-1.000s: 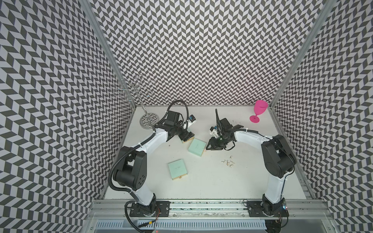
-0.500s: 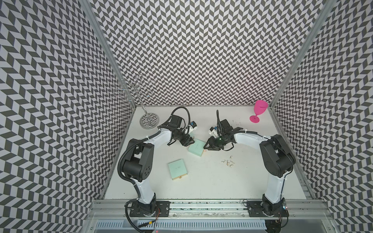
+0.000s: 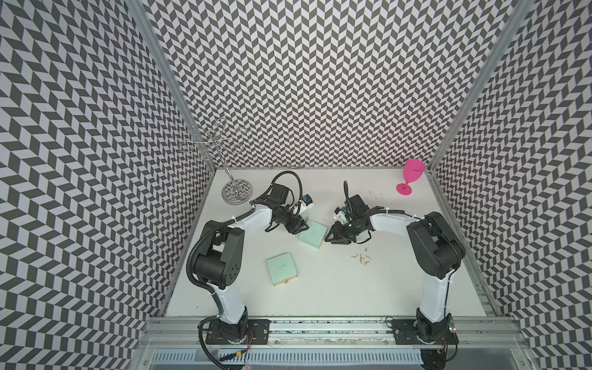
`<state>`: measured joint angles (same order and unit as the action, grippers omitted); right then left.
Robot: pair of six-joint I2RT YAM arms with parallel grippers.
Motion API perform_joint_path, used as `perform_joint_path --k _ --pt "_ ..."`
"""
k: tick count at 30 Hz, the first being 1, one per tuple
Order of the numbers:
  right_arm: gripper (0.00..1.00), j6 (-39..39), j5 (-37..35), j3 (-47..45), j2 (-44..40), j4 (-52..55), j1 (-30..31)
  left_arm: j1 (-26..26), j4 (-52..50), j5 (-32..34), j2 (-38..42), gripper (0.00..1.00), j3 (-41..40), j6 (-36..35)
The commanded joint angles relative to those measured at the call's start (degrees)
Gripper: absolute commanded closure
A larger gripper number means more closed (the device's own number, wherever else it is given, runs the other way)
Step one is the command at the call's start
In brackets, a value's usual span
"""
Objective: Place the earrings into the drawer-style jewelry box
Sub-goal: Open the drawer in the jewelry box.
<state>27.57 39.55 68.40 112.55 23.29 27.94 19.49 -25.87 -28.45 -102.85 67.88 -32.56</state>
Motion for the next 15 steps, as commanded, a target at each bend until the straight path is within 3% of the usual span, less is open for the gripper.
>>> perform_joint_path --k 1,15 --pt "0.62 1.2 0.9 -0.1 1.0 -3.2 -0.5 0.1 -0.9 -1.4 1.8 0.39 -0.9 -1.9" --pt "0.65 2.4 3.8 -0.9 2.5 -6.4 -1.1 0.6 -0.1 -1.6 1.6 0.39 -2.4 -2.1"
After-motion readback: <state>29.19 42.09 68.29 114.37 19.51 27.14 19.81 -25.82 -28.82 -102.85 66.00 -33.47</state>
